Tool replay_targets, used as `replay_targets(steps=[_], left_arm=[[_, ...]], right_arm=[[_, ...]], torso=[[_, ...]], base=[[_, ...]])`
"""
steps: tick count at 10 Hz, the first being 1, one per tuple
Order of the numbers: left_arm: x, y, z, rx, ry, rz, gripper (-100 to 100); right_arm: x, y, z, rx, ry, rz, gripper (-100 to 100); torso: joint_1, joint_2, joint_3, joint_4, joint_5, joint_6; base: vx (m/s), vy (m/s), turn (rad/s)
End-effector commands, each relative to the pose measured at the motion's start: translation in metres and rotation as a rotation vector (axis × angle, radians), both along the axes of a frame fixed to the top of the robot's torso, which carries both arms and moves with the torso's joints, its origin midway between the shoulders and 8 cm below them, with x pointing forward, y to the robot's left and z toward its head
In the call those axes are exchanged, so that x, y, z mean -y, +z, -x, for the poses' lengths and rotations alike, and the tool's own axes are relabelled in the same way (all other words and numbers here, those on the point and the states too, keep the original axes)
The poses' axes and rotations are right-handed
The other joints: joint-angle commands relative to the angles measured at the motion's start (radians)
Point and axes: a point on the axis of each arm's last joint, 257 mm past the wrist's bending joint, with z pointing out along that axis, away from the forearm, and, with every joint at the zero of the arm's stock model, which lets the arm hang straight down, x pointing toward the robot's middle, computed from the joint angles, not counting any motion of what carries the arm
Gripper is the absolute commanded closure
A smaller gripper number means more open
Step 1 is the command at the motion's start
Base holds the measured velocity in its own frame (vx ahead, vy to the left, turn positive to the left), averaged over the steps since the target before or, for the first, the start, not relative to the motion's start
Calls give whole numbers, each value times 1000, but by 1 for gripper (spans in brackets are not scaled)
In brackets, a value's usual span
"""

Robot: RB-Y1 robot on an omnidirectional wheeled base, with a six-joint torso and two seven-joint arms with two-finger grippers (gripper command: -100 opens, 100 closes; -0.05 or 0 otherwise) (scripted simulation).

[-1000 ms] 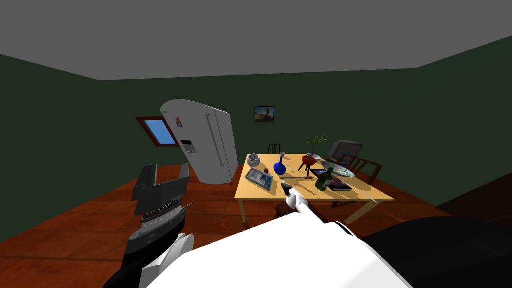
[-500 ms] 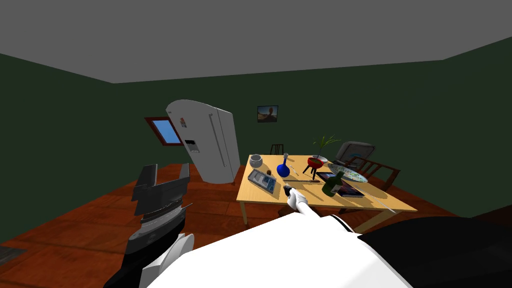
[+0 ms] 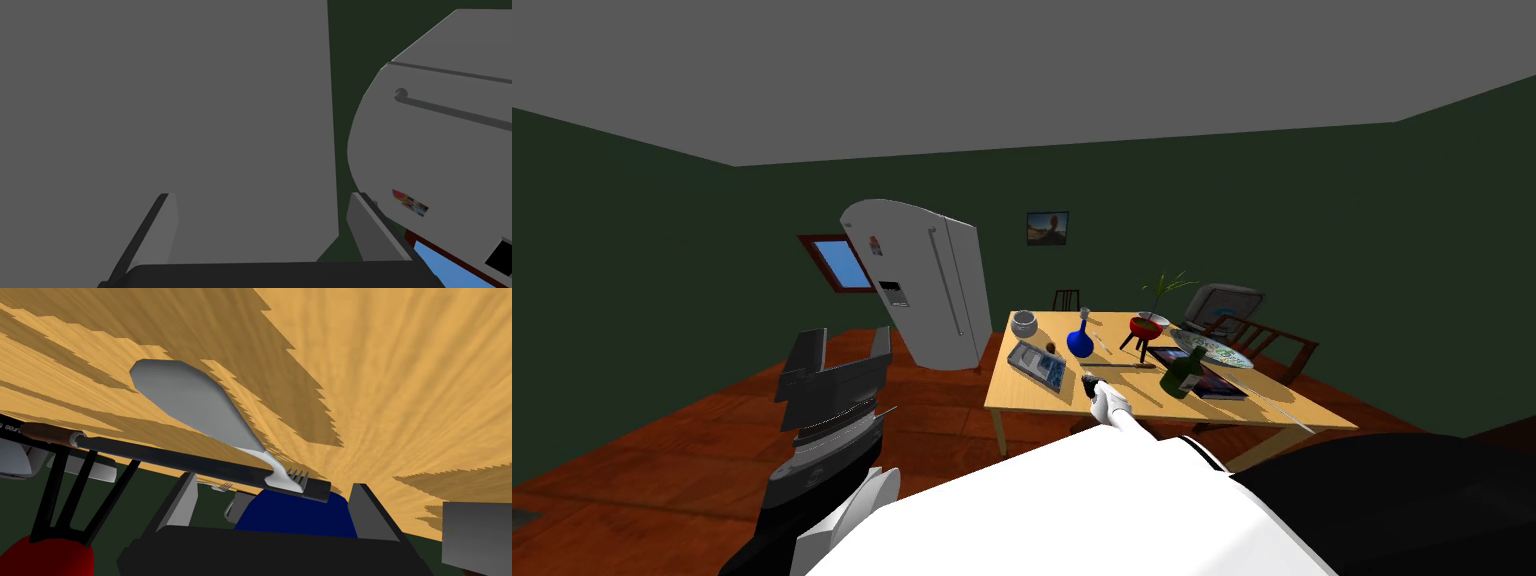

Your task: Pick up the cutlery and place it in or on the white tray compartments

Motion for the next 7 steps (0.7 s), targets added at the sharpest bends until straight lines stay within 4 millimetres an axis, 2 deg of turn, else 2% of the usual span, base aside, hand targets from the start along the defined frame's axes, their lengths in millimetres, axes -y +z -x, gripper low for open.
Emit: replay_targets(steps=[1, 3, 5, 6, 7], left_arm=[[0, 0, 0, 0, 0, 0, 0], [0, 0, 0, 0, 0, 0, 0], [0, 0, 0, 0, 0, 0, 0], [0, 0, 0, 0, 0, 0, 0], [0, 0, 0, 0, 0, 0, 0]], right_arm=[[1, -4, 10, 3, 8, -2, -100], [3, -8, 20, 4, 16, -3, -100], [2, -7, 19, 3, 15, -1, -100], [2, -7, 19, 4, 15, -2, 100], [2, -7, 19, 4, 15, -2, 100]], torso=[[0, 0, 0, 0, 0, 0], [1, -2, -1, 0, 0, 0], [1, 1, 0, 0, 0, 0], [1, 4, 2, 1, 0, 0], [1, 5, 3, 1, 0, 0]], base=[[142, 22, -46], [124, 2, -28], [43, 4, -8], [6, 0, 1], [0, 0, 0]])
